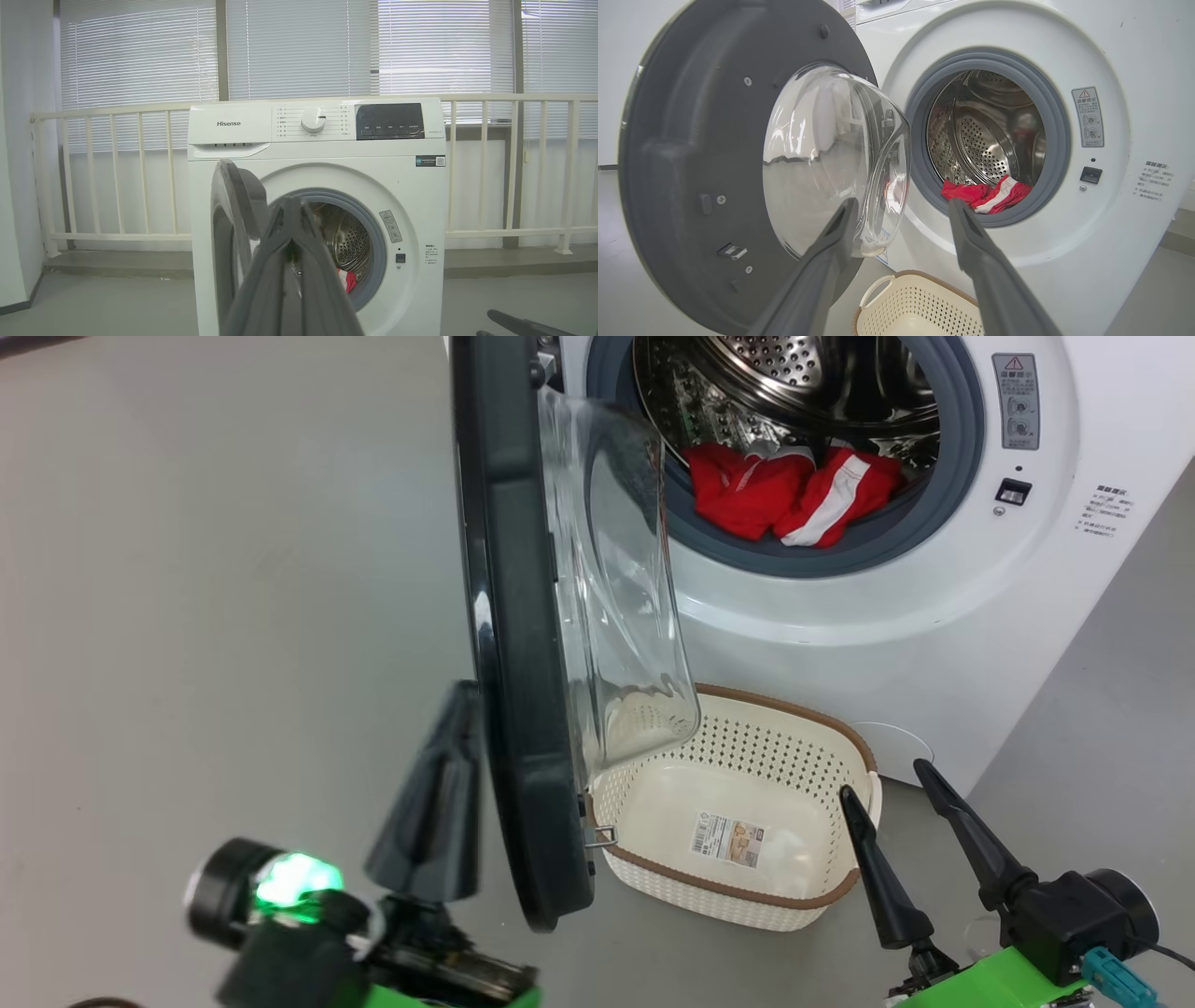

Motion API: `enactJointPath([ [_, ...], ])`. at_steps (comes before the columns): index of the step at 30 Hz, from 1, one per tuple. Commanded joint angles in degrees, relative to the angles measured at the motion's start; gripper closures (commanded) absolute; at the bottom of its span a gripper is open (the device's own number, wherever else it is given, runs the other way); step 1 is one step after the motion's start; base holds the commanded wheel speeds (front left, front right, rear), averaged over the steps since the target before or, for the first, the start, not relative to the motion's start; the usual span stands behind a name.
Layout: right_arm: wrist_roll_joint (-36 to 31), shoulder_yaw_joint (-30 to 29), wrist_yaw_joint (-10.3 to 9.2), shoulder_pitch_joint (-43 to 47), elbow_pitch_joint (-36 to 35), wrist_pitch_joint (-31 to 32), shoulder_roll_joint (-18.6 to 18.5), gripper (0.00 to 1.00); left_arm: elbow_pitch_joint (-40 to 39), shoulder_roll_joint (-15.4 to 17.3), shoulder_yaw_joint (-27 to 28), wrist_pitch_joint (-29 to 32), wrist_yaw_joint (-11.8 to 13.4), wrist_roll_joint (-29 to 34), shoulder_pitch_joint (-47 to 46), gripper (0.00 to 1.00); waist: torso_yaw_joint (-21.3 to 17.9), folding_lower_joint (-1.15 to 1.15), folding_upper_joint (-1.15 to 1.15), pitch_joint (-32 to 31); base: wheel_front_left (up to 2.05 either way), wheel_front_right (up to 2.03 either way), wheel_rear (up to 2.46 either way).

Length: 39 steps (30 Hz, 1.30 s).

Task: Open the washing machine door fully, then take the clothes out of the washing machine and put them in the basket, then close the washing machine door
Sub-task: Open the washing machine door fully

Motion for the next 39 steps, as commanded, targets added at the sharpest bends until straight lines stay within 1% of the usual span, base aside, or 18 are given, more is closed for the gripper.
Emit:
enactJointPath([
  [1,0.33,1.09,0.36,-1.00,-1.52,0.01,-0.02,0.00,-2.04,0.59,0.13,1.06,-0.94,1.10,-2.76,1.00,-0.07,0.00,0.00,0.06,0.00,0.00,0.00],
  [5,0.40,1.14,0.36,-1.20,-1.46,0.07,-0.02,0.00,-1.65,-0.48,-3.29,2.80,-2.43,1.21,-3.80,1.00,-0.29,0.00,0.00,0.24,0.00,0.00,0.00],
  [7,0.39,1.33,0.36,-1.44,-1.58,0.18,-0.02,0.00,-0.08,-1.08,-5.31,3.64,-3.40,1.15,-4.18,1.00,-0.53,0.00,0.00,0.39,0.00,0.00,0.00],
  [10,0.29,1.54,0.36,-1.98,-1.87,0.29,-0.02,0.00,3.25,-2.01,-7.28,4.57,-4.18,0.63,-4.24,1.00,-1.12,0.00,0.00,0.81,0.00,0.00,0.00],
  [13,0.23,1.49,0.36,-2.23,-1.96,0.29,-0.02,0.00,6.84,-2.36,-8.19,5.23,-4.53,0.31,-4.31,1.00,-1.72,0.00,0.00,1.18,0.00,0.00,0.00],
  [18,0.18,1.53,0.36,-2.30,-1.98,0.29,-0.02,0.00,11.97,-2.95,-7.89,4.96,-4.66,-1.13,-4.58,1.00,-2.56,0.00,0.00,1.64,0.00,0.00,0.00],
  [21,0.18,1.47,0.36,-2.35,-2.04,0.34,-0.02,0.00,14.72,-3.12,-7.52,5.25,-4.46,-1.78,-4.83,1.00,-2.97,0.00,0.00,1.69,0.00,0.00,0.00],
  [28,0.21,1.09,0.36,-2.28,-2.18,0.39,-0.02,0.00,19.49,-3.39,-5.64,4.94,-2.77,-2.78,-5.28,1.00,-3.13,0.00,0.00,1.60,0.00,0.00,0.00],
  [39,0.21,1.06,0.36,-2.21,-2.30,0.49,-0.02,0.00,21.07,-2.81,-2.06,4.42,0.03,-4.50,-4.97,1.00,-1.83,0.00,0.00,1.84,0.00,0.00,0.00],
])
